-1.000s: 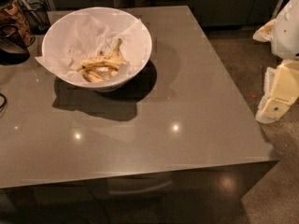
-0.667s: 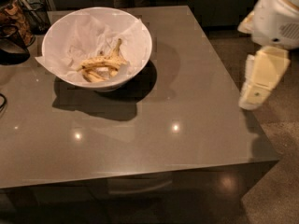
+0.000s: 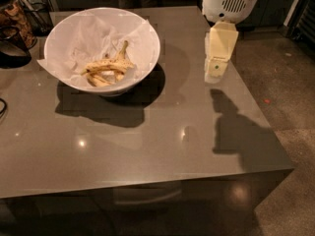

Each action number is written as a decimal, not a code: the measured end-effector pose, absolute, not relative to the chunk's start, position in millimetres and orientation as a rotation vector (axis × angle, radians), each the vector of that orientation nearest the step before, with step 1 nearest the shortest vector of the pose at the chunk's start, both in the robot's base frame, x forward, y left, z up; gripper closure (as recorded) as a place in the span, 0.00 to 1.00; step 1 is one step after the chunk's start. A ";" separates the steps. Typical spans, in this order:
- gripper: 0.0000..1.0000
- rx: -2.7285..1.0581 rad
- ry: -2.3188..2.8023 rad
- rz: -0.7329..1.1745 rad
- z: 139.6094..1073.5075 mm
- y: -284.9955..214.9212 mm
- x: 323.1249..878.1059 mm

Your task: Pick banana from white bowl

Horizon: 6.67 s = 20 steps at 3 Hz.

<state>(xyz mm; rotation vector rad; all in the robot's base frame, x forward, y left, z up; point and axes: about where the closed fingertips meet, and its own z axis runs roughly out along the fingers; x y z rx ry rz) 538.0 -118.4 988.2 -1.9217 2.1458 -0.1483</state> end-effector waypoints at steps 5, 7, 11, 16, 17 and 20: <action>0.00 -2.151 1.900 -0.086 965.6 23.4 616.2; 0.00 -2.207 1.734 0.031 983.4 79.1 628.1; 0.24 -2.127 1.814 0.163 966.8 92.3 651.5; 0.46 -2.128 1.966 0.194 917.8 91.5 670.3; 0.47 -2.132 1.979 0.196 912.7 94.5 672.5; 0.46 -2.142 2.006 0.279 896.9 111.3 667.9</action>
Offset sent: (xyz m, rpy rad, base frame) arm 0.0424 0.1024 -0.0165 -0.0323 0.1544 0.1960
